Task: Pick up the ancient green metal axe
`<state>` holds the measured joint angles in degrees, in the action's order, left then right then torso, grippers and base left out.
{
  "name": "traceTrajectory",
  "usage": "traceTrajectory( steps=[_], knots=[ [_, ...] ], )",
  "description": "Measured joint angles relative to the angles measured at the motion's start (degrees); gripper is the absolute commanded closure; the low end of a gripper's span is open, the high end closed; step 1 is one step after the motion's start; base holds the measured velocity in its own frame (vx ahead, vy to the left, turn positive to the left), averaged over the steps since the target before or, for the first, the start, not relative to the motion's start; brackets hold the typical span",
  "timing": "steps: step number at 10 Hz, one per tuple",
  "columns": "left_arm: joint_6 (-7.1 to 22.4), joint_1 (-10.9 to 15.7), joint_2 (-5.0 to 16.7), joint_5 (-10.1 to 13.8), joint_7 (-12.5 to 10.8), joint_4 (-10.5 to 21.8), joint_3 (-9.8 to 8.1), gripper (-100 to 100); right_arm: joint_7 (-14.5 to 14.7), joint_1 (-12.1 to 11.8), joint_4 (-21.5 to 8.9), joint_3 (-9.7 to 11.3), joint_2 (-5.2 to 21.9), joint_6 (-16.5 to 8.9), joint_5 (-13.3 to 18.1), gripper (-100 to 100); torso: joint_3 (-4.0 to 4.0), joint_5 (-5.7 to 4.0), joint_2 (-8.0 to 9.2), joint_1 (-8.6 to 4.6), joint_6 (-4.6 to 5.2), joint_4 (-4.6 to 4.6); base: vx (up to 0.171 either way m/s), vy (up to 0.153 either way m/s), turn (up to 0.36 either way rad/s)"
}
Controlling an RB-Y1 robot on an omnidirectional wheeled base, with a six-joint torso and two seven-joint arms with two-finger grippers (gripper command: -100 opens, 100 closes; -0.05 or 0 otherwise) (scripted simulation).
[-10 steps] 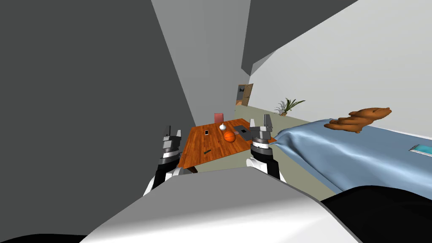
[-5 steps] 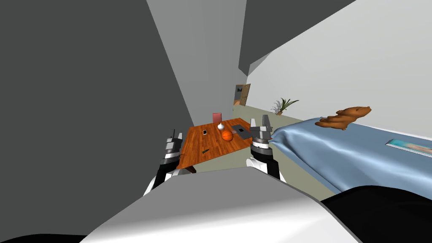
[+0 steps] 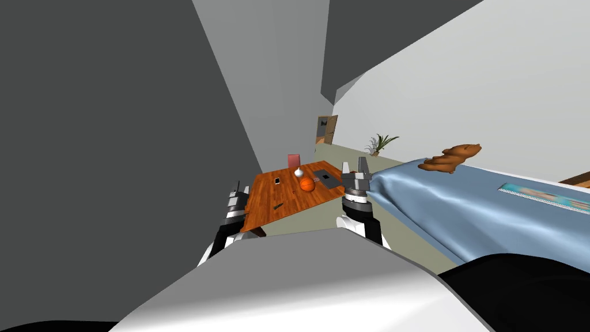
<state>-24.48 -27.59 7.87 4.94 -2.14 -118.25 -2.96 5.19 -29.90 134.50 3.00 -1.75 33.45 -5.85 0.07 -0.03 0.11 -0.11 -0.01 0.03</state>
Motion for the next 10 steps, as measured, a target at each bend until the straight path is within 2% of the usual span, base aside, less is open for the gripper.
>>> traceTrajectory(
  steps=[6,8,9,10],
  knots=[
    [0.81,0.52,1.3,6.34,-0.97,9.44,-1.2,-100,0.0,0.0,0.0,0.0,0.0,0.0,0.0,0,0.0,0.0,-0.01,0.02,0.02,0.0,-0.033,-0.041,-0.119],
    [2.67,1.33,1.29,8.77,-1.1,12.4,-1.67,-100,0.0,0.0,0.0,0.0,0.0,0.0,0.0,0,0.01,0.0,0.01,0.0,-0.01,0.0,-0.016,-0.027,-0.025],
    [2.68,0.89,1.47,9.08,-1.26,13.03,-1.7,-100,0.0,-0.01,0.0,0.0,0.0,0.0,0.0,0,-0.02,0.01,-0.04,0.06,-0.02,-0.01,-0.014,-0.029,-0.148],
    [2.77,1.46,2.04,10.37,-1.68,14.85,-2.13,-100,0.0,0.0,0.0,0.0,0.0,0.0,0.0,0,-0.03,0.01,-0.05,0.05,0.02,-0.01,-0.014,-0.024,-0.091]
  ],
)
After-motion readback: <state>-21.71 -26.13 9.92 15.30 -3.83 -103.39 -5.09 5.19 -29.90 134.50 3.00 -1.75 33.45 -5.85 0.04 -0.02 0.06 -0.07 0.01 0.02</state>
